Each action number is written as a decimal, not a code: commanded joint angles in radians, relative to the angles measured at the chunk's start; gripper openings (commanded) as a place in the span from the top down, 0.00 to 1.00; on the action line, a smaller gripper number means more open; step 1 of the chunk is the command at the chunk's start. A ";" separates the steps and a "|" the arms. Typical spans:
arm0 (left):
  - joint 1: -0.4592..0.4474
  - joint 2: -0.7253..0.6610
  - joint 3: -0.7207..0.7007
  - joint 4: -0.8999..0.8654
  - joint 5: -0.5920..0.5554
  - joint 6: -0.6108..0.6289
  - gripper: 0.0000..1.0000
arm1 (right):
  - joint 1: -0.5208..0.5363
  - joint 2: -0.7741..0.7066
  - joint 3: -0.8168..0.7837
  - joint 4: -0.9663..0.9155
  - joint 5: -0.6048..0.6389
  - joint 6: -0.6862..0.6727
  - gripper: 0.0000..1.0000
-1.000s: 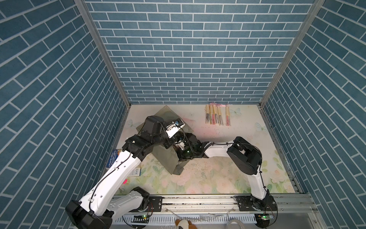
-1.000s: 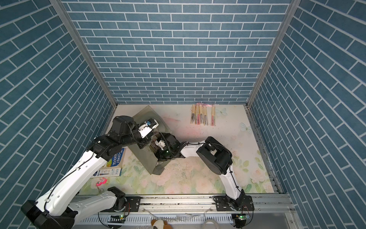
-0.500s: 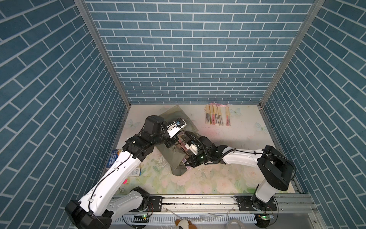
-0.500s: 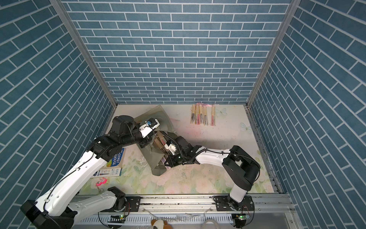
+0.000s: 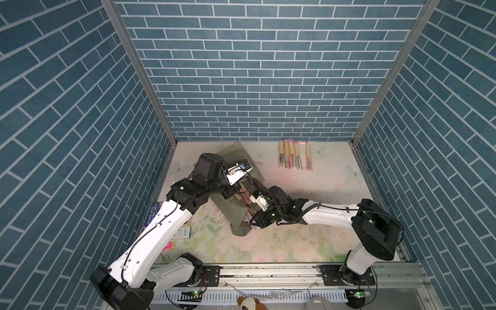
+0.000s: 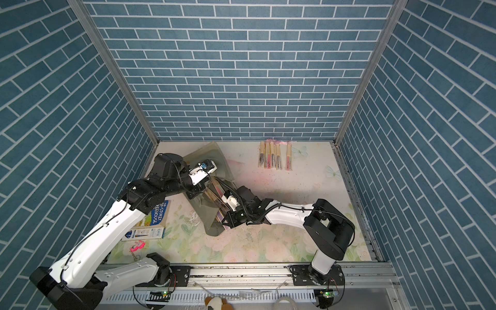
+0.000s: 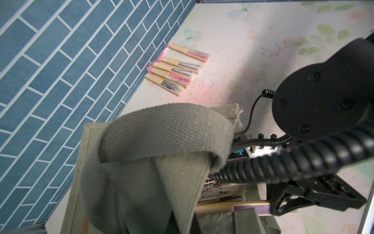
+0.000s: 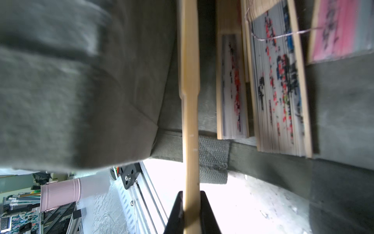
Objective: Take out the folding fans from the tote bags
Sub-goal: Pick up the folding fan from the canvas bag.
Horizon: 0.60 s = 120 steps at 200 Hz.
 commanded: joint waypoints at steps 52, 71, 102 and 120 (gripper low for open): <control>0.015 -0.064 0.003 -0.264 -0.221 0.283 1.00 | 0.007 -0.303 -0.196 -0.109 -0.070 -0.171 0.98; 0.070 -0.034 0.017 -0.231 -0.181 0.351 1.00 | 0.009 -0.345 -0.200 -0.182 -0.089 -0.193 0.98; 0.188 0.058 0.073 -0.167 -0.080 0.415 1.00 | 0.011 -0.400 -0.220 -0.280 -0.096 -0.211 0.99; 0.208 0.098 0.095 -0.155 -0.072 0.438 1.00 | 0.012 -0.446 -0.254 -0.255 -0.096 -0.218 0.99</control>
